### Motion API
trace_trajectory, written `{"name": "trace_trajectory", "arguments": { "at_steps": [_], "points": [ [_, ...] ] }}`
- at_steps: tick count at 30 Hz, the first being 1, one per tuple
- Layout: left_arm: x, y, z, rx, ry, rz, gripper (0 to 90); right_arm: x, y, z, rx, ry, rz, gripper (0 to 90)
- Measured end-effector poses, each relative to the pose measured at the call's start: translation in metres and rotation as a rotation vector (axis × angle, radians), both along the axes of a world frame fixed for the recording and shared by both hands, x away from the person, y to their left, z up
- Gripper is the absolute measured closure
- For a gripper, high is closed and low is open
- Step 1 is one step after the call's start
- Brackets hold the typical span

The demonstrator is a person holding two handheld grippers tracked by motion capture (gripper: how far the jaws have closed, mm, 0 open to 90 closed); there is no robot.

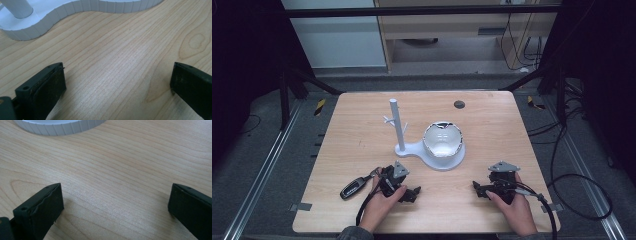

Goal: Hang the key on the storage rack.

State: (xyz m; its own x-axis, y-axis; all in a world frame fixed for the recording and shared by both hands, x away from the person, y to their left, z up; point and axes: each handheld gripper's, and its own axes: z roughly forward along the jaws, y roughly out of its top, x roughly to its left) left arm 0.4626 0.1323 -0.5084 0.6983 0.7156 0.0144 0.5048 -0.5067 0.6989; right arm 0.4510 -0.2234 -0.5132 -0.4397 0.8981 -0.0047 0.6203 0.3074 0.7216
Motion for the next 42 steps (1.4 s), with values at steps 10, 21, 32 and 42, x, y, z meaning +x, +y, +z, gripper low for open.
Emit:
{"name": "trace_trajectory", "arguments": {
  "at_steps": [10,21,32,42],
  "points": [
    [0.010,0.029,0.050,0.089,0.112,-0.027,5.1,-0.002,-0.001,0.000,0.003,-0.001,0.009,0.5],
    [0.026,0.067,0.086,0.365,0.207,-0.041,14.2,-0.006,-0.003,0.000,-0.003,0.002,0.029,0.5],
    [0.030,0.087,0.097,0.442,0.274,-0.031,23.3,-0.001,-0.008,0.000,0.004,0.000,0.037,0.5],
    [0.036,0.084,0.090,0.480,0.324,-0.063,32.9,0.004,-0.009,0.000,0.000,-0.002,0.003,0.7]
  ]
}}
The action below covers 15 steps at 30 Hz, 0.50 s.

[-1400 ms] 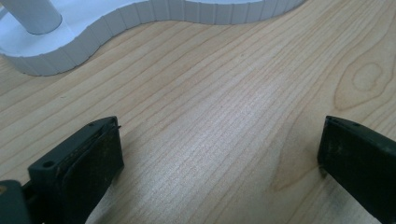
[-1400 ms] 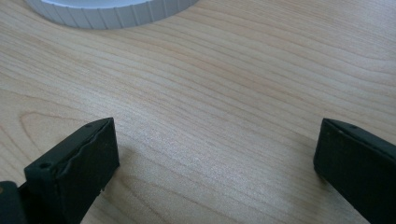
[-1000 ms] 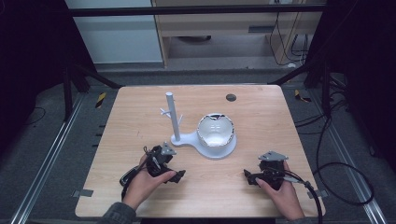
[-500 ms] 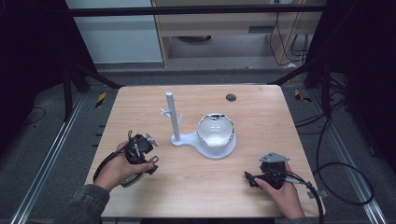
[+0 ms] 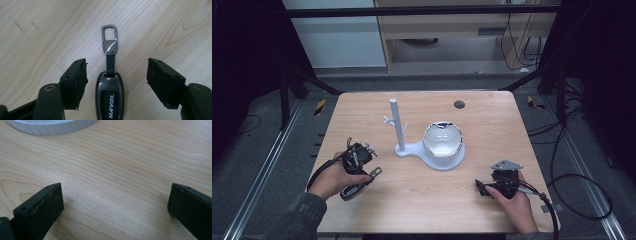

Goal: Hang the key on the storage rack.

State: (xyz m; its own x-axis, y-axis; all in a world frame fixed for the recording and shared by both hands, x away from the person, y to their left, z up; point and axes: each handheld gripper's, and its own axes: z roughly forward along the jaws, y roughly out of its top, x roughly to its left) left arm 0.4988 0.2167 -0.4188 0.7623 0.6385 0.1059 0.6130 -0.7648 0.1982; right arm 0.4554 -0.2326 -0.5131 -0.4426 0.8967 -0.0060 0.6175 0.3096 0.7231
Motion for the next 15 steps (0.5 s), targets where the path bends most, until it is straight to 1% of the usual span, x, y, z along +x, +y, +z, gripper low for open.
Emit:
{"name": "trace_trajectory", "arguments": {
  "at_steps": [1,2,3,5,6,9,11,12,13,15],
  "points": [
    [0.003,-0.003,-0.004,0.017,0.019,0.002,36.0,0.000,0.000,0.000,-0.002,0.000,-0.002,0.7],
    [0.003,-0.003,-0.004,0.017,0.019,0.002,37.4,0.000,0.000,0.000,-0.002,0.000,-0.002,0.7],
    [0.004,-0.004,-0.005,0.026,0.025,0.003,37.4,-0.001,0.000,0.000,-0.001,0.000,-0.004,0.7],
    [0.007,-0.006,-0.009,0.037,0.036,0.004,42.4,-0.002,0.000,0.000,0.002,0.001,-0.006,0.7],
    [0.009,-0.007,-0.010,0.044,0.042,0.002,42.4,-0.002,0.000,0.000,0.002,0.001,-0.006,0.7],
    [0.012,-0.010,-0.015,0.066,0.062,-0.009,47.3,-0.002,0.000,0.000,-0.002,0.000,-0.005,0.7],
    [0.014,-0.011,-0.020,0.077,0.070,-0.012,49.2,-0.003,0.000,0.000,-0.003,0.000,-0.004,0.7],
    [0.016,-0.012,-0.025,0.091,0.081,-0.014,50.7,-0.003,0.000,0.000,-0.001,-0.001,-0.001,0.7],
    [0.017,-0.011,-0.026,0.100,0.086,-0.017,51.2,-0.003,0.000,0.000,-0.001,0.000,-0.002,0.7],
    [0.018,-0.011,-0.028,0.094,0.084,-0.015,53.4,-0.003,0.000,0.000,-0.002,-0.001,0.000,0.7]
  ]
}}
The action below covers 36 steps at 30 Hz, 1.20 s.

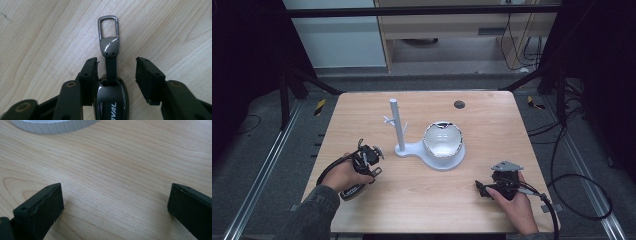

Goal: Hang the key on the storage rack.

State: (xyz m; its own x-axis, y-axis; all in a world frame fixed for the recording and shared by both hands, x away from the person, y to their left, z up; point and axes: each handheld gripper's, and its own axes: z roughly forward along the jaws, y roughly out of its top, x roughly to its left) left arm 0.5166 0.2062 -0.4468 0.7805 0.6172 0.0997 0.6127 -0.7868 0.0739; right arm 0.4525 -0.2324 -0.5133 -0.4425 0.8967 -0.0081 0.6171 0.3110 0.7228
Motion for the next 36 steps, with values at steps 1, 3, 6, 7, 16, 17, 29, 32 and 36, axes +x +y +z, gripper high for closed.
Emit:
{"name": "trace_trajectory", "arguments": {
  "at_steps": [1,3,6,7,16,17,29,32,36],
  "points": [
    [0.001,0.001,-0.001,-0.001,0.002,0.006,54.6,0.000,0.000,0.000,0.000,0.000,0.001,0.7],
    [0.003,0.004,-0.004,-0.014,0.007,0.010,56.2,0.000,0.000,0.000,0.000,0.000,0.001,0.7],
    [0.004,0.005,-0.005,-0.011,0.009,0.016,56.4,0.000,0.000,0.000,0.002,0.000,0.002,0.7],
    [0.005,0.005,-0.006,-0.010,0.009,0.017,56.5,0.000,0.000,0.000,0.002,0.000,0.002,0.7],
    [0.010,0.006,-0.010,0.000,0.046,0.038,58.3,-0.001,0.000,0.000,0.001,0.000,0.001,0.7],
    [0.010,0.006,-0.009,0.002,0.047,0.038,58.3,-0.001,0.000,0.000,0.001,0.002,0.000,0.7],
    [0.012,0.012,-0.008,-0.020,0.057,0.050,65.3,-0.001,0.001,0.000,0.001,0.002,0.001,0.7],
    [0.013,0.012,-0.008,-0.020,0.062,0.046,66.0,-0.001,0.001,0.000,0.002,0.002,0.001,0.7],
    [0.013,0.011,-0.009,-0.026,0.065,0.052,67.2,-0.001,0.001,0.000,0.001,0.002,0.000,0.7]
  ]
}}
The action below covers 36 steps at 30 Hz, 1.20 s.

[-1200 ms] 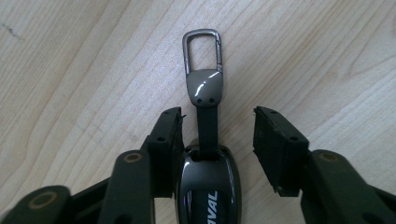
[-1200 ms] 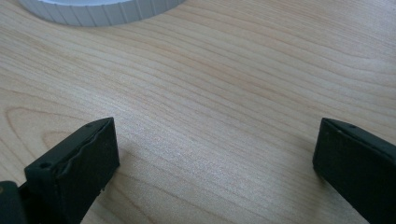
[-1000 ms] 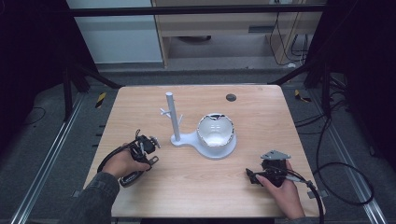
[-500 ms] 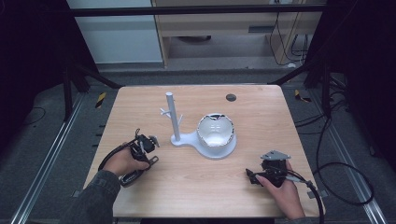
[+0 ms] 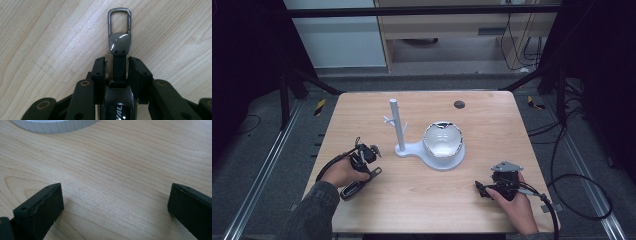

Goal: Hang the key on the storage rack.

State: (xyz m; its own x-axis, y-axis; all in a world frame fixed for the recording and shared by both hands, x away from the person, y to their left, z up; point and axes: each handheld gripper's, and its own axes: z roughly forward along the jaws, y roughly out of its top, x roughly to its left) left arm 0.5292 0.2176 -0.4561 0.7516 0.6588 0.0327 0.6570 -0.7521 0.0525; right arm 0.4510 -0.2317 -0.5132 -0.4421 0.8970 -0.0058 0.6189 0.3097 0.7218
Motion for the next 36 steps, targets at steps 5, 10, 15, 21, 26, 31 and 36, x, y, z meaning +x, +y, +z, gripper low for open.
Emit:
{"name": "trace_trajectory", "arguments": {
  "at_steps": [5,10,15,21,26,31,36],
  "points": [
    [0.001,0.000,0.000,-0.003,0.003,0.002,70.2,0.000,0.000,0.000,-0.001,-0.001,0.001,0.7],
    [0.001,0.001,-0.002,-0.001,0.000,0.002,71.9,0.000,0.000,0.000,0.000,-0.002,0.003,0.7],
    [0.000,0.001,-0.004,-0.007,0.008,-0.001,75.4,0.000,0.000,0.000,-0.002,-0.003,0.005,0.7],
    [-0.001,0.006,-0.002,-0.009,-0.009,0.000,79.6,0.000,0.000,0.000,-0.002,-0.003,0.005,0.7],
    [-0.005,0.017,-0.001,-0.042,-0.029,0.019,80.0,0.000,0.000,0.000,-0.001,-0.002,0.006,0.6],
    [-0.009,0.028,0.001,-0.091,-0.060,0.047,80.1,-0.001,0.000,0.000,0.002,-0.001,0.003,0.7],
    [-0.021,0.037,0.008,-0.177,-0.124,0.053,80.3,-0.001,0.000,0.000,0.003,0.000,0.004,0.6]
  ]
}}
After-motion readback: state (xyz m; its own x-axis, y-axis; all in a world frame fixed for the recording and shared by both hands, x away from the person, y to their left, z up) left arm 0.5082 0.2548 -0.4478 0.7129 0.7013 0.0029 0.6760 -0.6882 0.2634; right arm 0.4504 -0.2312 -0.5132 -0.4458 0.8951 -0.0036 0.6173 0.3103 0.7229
